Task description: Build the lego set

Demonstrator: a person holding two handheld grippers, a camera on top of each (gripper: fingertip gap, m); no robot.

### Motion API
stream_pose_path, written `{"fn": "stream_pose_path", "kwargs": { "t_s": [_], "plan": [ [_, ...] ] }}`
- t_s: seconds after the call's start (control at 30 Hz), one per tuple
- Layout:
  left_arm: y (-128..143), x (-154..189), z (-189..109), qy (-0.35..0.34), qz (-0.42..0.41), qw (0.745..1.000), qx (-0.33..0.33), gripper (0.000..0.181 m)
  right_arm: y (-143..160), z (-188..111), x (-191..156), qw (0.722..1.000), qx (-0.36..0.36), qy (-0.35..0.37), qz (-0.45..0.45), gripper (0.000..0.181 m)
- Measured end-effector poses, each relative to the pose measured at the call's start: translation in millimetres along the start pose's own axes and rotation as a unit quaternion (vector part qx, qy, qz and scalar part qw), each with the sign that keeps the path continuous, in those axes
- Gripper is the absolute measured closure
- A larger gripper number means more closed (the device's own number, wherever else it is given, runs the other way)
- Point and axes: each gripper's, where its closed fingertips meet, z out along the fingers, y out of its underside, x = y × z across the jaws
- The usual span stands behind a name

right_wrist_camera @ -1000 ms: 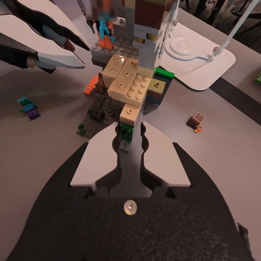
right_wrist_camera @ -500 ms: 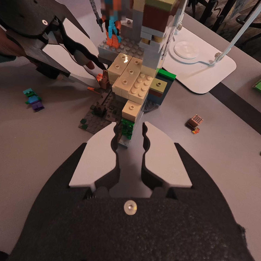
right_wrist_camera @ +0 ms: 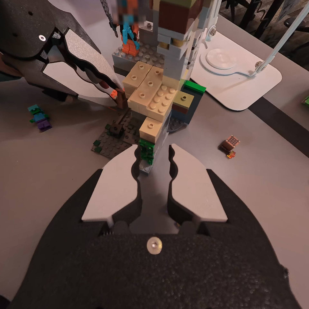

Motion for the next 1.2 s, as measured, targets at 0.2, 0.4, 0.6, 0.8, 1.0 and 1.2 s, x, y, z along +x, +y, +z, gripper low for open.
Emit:
{"fn": "stream_pose_path", "kwargs": {
  "t_s": [0.2,0.4,0.6,0.8,1.0,1.2],
  "plan": [
    [-0.3,-2.6,2.8,-0.017,0.018,1.000,0.002,0.163,1.6,0.8,-0.2,1.000,-0.002,-0.001,-0.002,0.149],
    [-0.5,-2.1,3.2,-0.029,0.036,0.999,0.000,0.163,2.9,2.1,-0.2,1.000,-0.004,-0.002,-0.001,0.150],
    [-2.9,-2.5,5.2,-0.044,0.041,0.998,0.006,0.163,2.8,1.8,0.0,1.000,-0.004,-0.001,-0.002,0.150],
    [-3.7,-0.2,4.9,-0.042,0.043,0.998,0.008,0.163,3.8,2.6,0.0,1.000,-0.005,-0.002,-0.001,0.150],
    [-3.1,-0.5,5.5,-0.050,0.048,0.998,0.007,0.162,5.0,3.4,-0.1,1.000,-0.008,-0.002,-0.002,0.150],
    [-2.1,-0.1,6.0,-0.047,0.039,0.998,0.001,0.162,4.1,2.6,0.2,1.000,-0.006,-0.002,-0.002,0.150]
  ]
}}
